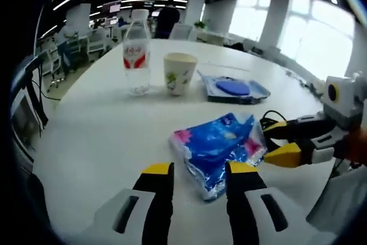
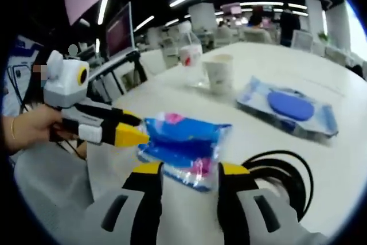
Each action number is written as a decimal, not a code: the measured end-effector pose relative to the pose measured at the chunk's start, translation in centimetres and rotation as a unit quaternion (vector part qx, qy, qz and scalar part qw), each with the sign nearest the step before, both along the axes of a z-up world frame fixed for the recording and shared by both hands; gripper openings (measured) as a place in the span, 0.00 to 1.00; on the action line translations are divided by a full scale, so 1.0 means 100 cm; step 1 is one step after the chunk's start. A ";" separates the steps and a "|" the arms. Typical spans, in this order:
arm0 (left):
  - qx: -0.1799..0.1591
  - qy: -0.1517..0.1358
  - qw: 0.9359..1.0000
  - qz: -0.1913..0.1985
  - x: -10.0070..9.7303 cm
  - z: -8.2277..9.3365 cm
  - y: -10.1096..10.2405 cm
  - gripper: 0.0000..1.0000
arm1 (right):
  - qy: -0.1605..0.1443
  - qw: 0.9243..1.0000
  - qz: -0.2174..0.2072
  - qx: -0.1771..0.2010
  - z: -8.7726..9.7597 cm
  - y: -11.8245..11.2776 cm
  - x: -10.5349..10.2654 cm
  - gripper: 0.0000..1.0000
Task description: Arrange the tabletop items into an orderly group along one side of the table until the central work area is clear of visible clutter.
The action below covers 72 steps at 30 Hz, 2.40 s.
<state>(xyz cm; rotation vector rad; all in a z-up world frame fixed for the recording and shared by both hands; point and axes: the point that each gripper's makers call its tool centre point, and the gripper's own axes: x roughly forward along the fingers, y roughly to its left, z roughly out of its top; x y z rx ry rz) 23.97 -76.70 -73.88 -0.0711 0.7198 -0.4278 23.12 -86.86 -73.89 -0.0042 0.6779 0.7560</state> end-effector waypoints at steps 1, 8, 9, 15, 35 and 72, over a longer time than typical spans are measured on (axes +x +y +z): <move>0.002 0.003 1.000 -0.002 -0.001 -0.002 0.000 0.32 | 0.002 1.000 0.000 0.001 -0.001 0.001 0.000 0.32; 0.013 0.015 1.000 0.006 -0.003 -0.009 0.004 0.13 | 0.007 1.000 -0.002 0.006 -0.002 0.003 -0.001 0.26; 0.013 0.014 1.000 0.007 -0.003 -0.009 0.005 0.13 | 0.007 1.000 -0.003 0.007 -0.002 0.003 -0.001 0.25; 0.008 0.019 1.000 0.013 -0.003 -0.012 0.006 0.09 | 0.009 1.000 -0.009 0.004 -0.005 0.000 0.000 0.18; -0.010 0.031 0.999 0.035 -0.005 -0.010 0.010 0.01 | 0.008 1.000 -0.025 0.012 -0.005 0.000 0.002 0.03; -0.029 -0.017 0.999 0.000 -0.012 0.046 -0.011 0.01 | -0.038 0.997 -0.044 0.060 0.058 -0.025 -0.010 0.00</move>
